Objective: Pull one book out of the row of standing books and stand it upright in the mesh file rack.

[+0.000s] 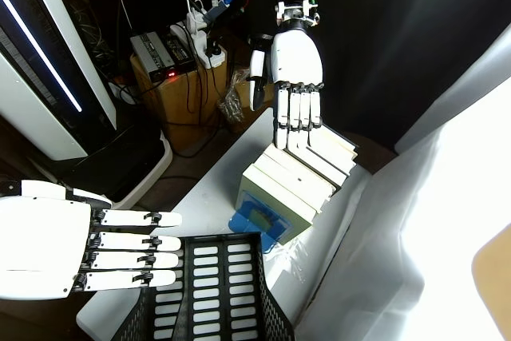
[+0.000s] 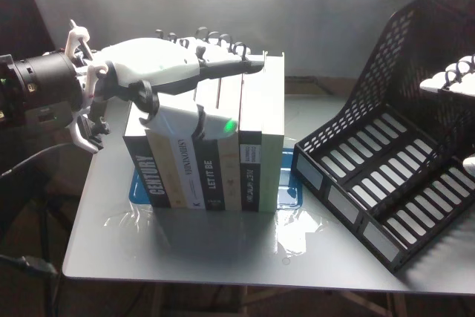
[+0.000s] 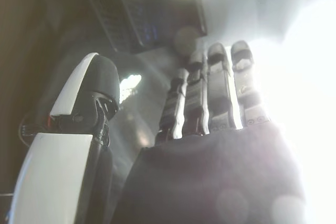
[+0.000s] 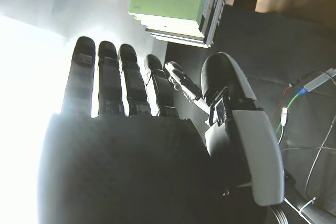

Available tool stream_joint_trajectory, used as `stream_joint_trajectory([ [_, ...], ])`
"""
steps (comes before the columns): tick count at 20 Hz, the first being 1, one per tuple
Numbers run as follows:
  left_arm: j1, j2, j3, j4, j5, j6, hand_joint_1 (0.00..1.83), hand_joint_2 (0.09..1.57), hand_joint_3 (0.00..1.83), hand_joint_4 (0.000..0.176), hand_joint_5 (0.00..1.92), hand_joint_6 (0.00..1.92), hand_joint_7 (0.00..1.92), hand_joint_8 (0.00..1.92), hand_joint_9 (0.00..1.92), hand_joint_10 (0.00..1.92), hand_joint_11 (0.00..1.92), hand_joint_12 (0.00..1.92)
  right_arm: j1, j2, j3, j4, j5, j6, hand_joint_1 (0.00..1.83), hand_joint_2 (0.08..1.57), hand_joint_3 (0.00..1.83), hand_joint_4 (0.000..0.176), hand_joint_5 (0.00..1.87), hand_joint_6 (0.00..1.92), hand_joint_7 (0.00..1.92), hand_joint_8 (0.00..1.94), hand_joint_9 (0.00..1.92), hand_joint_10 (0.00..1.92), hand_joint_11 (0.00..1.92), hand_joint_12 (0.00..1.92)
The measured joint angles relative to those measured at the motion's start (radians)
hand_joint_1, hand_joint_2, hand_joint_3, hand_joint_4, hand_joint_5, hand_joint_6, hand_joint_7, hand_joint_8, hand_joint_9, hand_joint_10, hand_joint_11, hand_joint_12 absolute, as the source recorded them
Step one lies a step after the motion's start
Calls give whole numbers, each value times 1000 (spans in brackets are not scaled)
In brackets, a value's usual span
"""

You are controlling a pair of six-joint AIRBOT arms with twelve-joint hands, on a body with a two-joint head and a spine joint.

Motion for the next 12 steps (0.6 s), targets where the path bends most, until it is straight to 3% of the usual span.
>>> stream_joint_trajectory([
  [7,0,-10,0,-26,-3,2,3,1341,7,44,76,24,0,0,0,0,0,0,-2,-4,4,-5,-2,0,413,1278,2,0,0,0,0,0,0,0,0,0],
  [10,-8,-7,5,-18,13,2,0,1304,0,58,110,36,0,0,0,0,0,0,-2,-6,6,-4,-5,0,382,1276,1,0,0,0,0,0,0,0,0,0],
  [12,-17,-5,15,-2,30,1,0,1295,0,43,174,60,0,0,0,0,0,0,-2,-6,6,-4,-6,0,390,1282,3,0,0,0,0,0,0,0,0,0],
])
